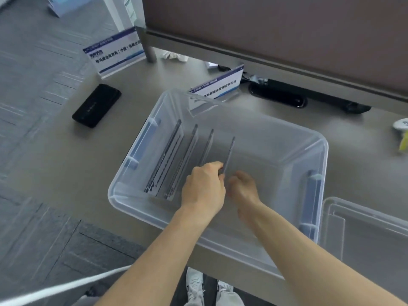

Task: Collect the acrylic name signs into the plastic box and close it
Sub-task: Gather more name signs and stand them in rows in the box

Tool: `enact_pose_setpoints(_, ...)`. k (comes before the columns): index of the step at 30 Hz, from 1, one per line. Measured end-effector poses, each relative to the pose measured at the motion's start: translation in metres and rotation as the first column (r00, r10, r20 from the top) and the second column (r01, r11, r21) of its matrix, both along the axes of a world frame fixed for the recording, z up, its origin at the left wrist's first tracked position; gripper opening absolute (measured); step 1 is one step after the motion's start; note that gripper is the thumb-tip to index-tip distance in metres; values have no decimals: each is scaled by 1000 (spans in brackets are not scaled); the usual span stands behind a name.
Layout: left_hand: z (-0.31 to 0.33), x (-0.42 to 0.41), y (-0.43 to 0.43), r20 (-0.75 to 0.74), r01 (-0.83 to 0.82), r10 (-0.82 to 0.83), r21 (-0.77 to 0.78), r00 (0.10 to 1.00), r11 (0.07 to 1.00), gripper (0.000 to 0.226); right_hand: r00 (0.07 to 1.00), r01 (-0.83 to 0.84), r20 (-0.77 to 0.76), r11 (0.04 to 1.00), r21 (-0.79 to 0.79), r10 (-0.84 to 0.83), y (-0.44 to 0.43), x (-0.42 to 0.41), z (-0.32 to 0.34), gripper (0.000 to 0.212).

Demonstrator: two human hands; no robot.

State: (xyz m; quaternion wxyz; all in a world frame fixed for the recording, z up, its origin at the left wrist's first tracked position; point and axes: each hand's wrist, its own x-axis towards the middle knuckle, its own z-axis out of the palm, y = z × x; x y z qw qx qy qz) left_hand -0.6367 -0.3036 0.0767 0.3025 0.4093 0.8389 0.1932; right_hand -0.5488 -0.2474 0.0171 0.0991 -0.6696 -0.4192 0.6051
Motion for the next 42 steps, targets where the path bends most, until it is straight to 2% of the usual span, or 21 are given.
enact_pose_setpoints(1,0,0,0,-8,-1,1,3,1000,1000,38,1000,2,4,1000,-4,-2,0,-1,-5,41)
enact_pose_setpoints(2,0,0,0,-16,-1,1,4,1000,1000,39,1000,11,0,1000,-11,-11,-1,-1,-8,45)
enact_pose_setpoints(5,1,1,-1,-27,1,-1,1,1000,1000,39,1000,-3,-12,999,-38,2,-2,-2,-14,21)
enact_pose_setpoints(16,2,-6,-4,-100,7,-4,29,995,1000,39,985,-40,-169,998,-56,30,-4,-3,-11,57)
enact_pose_setpoints(20,2,-4,-5,-139,19,-13,42,990,999,39,985,-41,-169,998,-45,33,-3,-3,-14,46)
enact_pose_setpoints(24,2,-3,-5,-154,22,-15,45,988,999,39,983,-25,-184,999,-49,16,-3,-1,-14,47)
enact_pose_setpoints(27,5,-3,-5,-172,38,-34,19,984,999,40,976,-16,-216,997,-70,0,-3,1,-10,34)
enact_pose_setpoints(28,8,-3,-5,-183,54,-54,-4,982,999,39,975,-11,-220,998,-67,-4,-5,2,-6,36)
enact_pose_setpoints(30,24,-2,-4,-216,88,-102,-73,971,993,42,984,-10,-178,1000,-30,4,-5,7,8,54)
enact_pose_setpoints(33,68,-7,1,-224,105,-123,-92,967,990,54,977,47,-209,997,60,-34,-1,16,46,55)
enact_pose_setpoints(37,156,-21,17,-9,10,-9,101,1000,995,54,957,56,-291,987,152,-9,12,28,126,50)
enact_pose_setpoints(42,267,-41,39,119,-87,50,329,992,940,54,893,90,-448,954,284,49,55,29,239,34)
